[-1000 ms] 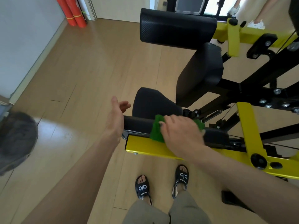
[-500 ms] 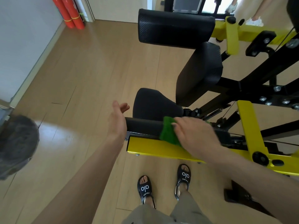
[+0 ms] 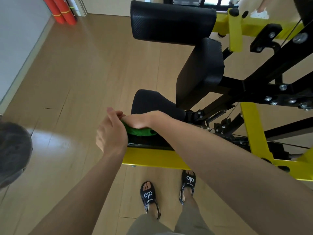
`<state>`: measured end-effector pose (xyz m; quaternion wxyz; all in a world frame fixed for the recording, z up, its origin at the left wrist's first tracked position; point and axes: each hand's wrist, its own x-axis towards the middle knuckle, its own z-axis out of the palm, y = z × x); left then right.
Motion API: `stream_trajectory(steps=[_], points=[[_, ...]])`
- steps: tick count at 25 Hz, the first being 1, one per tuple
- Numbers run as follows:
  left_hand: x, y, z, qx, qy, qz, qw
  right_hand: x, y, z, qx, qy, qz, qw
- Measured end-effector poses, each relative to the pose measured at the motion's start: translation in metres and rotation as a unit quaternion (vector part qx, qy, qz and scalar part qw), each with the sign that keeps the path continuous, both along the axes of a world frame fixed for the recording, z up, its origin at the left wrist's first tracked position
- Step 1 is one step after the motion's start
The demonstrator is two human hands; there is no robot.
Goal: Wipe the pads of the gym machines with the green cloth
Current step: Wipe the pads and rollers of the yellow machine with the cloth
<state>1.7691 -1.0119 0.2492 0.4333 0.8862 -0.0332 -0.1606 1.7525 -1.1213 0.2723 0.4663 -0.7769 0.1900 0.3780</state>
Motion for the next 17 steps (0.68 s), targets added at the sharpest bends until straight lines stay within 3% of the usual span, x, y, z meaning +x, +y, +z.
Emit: stream_trajectory(steps=[4, 7, 9, 13, 17], points=[[-0.002, -0.003, -0.001, 0.041, -0.026, -0.007, 0.999, -0.046, -0.051, -0.029, -0.027, 0.121, -0.059, 0.991], [-0.004, -0.003, -0.004, 0.057, -0.030, -0.008, 0.998, -0.115, -0.107, -0.034, -0.088, 0.256, -0.143, 0.952], [-0.002, -0.004, -0.005, 0.068, -0.036, -0.004, 0.997, -0.141, -0.126, -0.032, -0.109, 0.293, -0.133, 0.940], [-0.002, -0.008, -0.005, 0.100, -0.058, 0.005, 0.993, -0.112, -0.114, -0.031, -0.037, 0.207, -0.017, 0.977], [-0.003, -0.010, -0.003, 0.128, -0.061, 0.014, 0.990, -0.029, -0.047, -0.023, 0.000, 0.094, 0.004, 0.996]])
